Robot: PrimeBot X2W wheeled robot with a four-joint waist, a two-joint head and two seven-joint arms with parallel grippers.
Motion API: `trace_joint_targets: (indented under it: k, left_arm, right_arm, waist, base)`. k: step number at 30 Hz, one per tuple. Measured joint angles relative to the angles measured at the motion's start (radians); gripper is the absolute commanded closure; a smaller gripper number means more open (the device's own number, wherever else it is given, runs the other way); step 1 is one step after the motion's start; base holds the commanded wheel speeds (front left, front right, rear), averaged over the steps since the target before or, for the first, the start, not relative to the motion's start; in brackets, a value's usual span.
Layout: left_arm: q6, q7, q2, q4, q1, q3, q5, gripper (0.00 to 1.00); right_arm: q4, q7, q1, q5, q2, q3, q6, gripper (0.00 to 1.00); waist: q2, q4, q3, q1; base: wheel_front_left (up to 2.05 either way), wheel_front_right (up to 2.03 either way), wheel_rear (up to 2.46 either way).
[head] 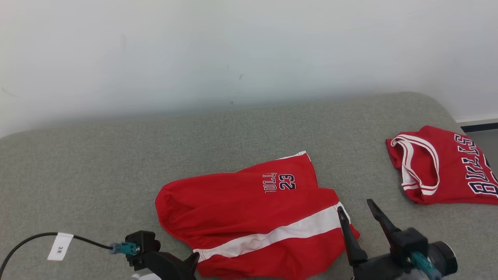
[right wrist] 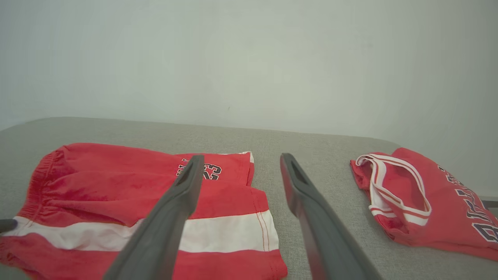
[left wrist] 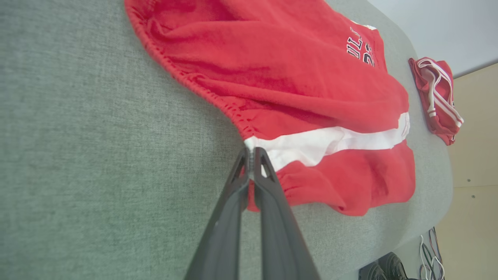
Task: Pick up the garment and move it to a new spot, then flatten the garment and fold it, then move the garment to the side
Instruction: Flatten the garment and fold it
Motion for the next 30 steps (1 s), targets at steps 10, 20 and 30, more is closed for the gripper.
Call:
trace_joint_targets:
  k: [10,20,30]
  left_arm:
    - [-0.003,-0.023,-0.002,-0.027,0.001,-0.013,0.025,1.00]
    - [-0.008,-0.022,-0.009,-0.038,-0.027,-0.026,0.043,1.00]
    - [-0.011,-0.042,-0.019,-0.023,-0.040,-0.028,0.050,1.00]
  right_arm:
    - [0.311,0.355,-0.215,-0.005,-0.101,-0.043,0.000,0.00]
    - [0.575,0.392,-0.375,0.019,-0.117,-0.006,0.000,0.39]
    - [0.738,0.355,-0.474,0.075,-0.108,0.015,0.000,0.31]
  waist:
    - [0.0000,0.024,0.034,0.0001]
    - [0.0001,0.069,0.087,0.0001]
    - [0.0000,0.077,0.106,0.0001]
  base:
    - [0.00,0.00,0.00]
    - [0.00,0.00,0.00]
    - [0.00,0.00,0.00]
